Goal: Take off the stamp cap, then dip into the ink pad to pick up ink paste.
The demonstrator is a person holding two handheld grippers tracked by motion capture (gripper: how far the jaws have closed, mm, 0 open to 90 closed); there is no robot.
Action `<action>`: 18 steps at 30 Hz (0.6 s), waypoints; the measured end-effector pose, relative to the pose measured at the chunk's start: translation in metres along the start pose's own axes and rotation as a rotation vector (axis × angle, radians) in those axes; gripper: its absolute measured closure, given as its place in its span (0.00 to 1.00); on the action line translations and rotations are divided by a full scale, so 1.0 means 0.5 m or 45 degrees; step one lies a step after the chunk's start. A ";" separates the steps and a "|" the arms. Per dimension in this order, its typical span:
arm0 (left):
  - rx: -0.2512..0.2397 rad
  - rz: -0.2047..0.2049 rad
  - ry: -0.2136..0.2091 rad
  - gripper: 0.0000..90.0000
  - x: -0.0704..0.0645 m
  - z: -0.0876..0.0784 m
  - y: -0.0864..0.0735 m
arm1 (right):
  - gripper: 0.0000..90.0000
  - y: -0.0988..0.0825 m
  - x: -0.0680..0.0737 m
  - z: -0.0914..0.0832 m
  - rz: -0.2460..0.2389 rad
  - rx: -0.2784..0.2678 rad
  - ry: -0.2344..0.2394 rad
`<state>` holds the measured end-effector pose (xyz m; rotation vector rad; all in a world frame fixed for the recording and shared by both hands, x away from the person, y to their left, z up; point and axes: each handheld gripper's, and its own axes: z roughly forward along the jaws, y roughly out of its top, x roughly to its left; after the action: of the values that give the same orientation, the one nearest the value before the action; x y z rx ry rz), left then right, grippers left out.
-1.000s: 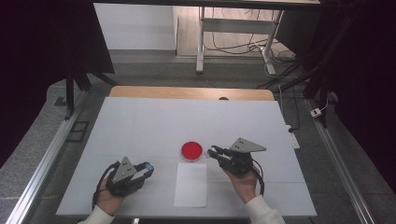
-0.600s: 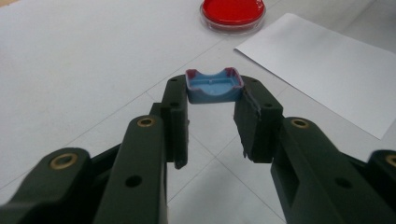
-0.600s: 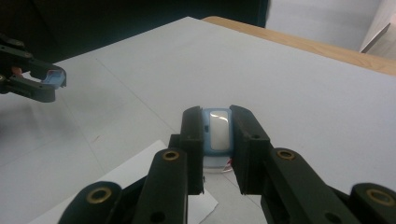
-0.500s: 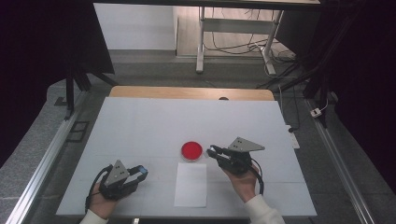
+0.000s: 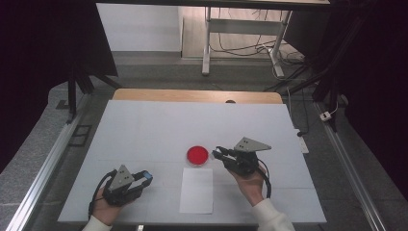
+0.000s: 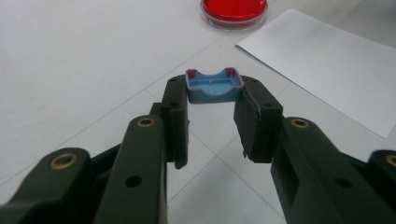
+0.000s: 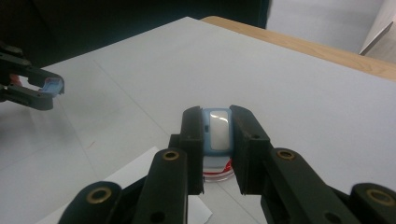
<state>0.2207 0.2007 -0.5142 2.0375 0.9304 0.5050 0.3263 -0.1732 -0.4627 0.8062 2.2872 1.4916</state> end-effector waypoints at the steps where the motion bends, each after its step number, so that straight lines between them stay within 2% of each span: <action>1: 0.000 -0.002 0.001 0.73 0.000 0.000 0.000 | 0.83 0.001 -0.002 0.001 -0.002 0.003 0.000; 5: -0.008 -0.005 0.005 0.73 0.000 -0.002 0.001 | 0.83 0.007 -0.005 0.007 -0.002 -0.002 -0.003; 18: -0.006 -0.011 0.009 0.73 0.002 -0.002 0.001 | 0.83 0.030 -0.013 0.043 -0.018 0.055 -0.007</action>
<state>0.2209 0.2017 -0.5135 2.0279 0.9412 0.5091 0.3471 -0.1565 -0.4583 0.8033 2.3236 1.4369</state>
